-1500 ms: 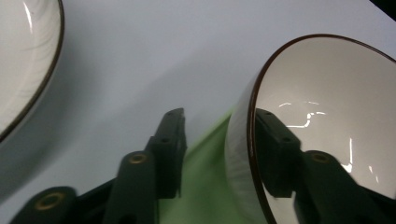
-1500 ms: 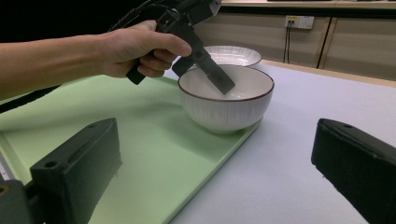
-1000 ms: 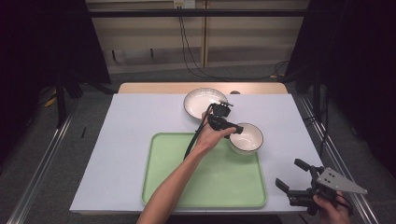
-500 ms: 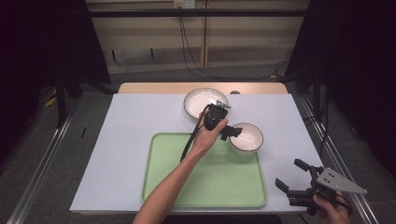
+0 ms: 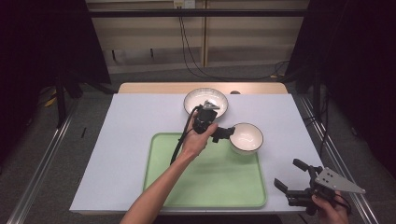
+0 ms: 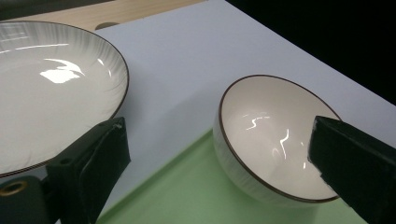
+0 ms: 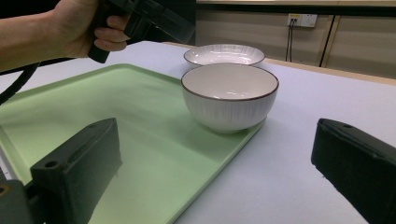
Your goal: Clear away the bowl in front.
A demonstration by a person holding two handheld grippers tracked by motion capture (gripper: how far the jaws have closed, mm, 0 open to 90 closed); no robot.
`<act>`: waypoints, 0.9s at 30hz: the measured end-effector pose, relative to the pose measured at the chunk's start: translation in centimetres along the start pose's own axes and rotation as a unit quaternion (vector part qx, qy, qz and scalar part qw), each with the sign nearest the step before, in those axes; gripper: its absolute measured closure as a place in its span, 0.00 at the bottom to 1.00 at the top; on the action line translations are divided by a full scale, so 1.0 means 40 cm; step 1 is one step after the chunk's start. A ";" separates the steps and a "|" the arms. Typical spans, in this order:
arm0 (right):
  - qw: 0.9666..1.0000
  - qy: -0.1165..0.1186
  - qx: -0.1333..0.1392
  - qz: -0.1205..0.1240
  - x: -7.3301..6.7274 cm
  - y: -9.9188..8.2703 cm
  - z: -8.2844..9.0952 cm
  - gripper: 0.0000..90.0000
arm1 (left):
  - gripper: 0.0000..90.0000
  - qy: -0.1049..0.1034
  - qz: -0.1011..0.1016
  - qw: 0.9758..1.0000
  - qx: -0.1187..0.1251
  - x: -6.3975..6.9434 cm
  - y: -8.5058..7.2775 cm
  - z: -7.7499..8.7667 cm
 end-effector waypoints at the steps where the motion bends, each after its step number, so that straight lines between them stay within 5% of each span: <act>1: 1.000 0.000 0.000 0.000 0.000 0.000 0.000 0.01 | 0.06 0.000 0.000 1.000 0.000 0.000 0.000 0.000; 12: 1.000 -0.002 0.000 0.002 0.000 0.001 0.000 0.01 | 0.05 0.012 0.000 0.999 0.043 -0.003 -0.011 0.074; 19: 1.000 -0.003 0.002 0.001 -0.002 0.001 -0.001 0.01 | 0.04 0.015 -0.004 0.999 0.052 0.005 -0.022 0.110; 27: 1.000 -0.005 0.000 0.003 0.000 0.000 -0.001 0.01 | 0.03 0.047 -0.009 0.998 0.052 -0.013 -0.039 0.158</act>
Point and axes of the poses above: each handheld gripper's, and its own axes: z roughly backward along the jaws, y roughly out of its top, x roughly to its right, the point moved 1 cm from there along -z, roughly forward along the jaws, and after that the axes turned 11 degrees about x, right-handed, at the moved point
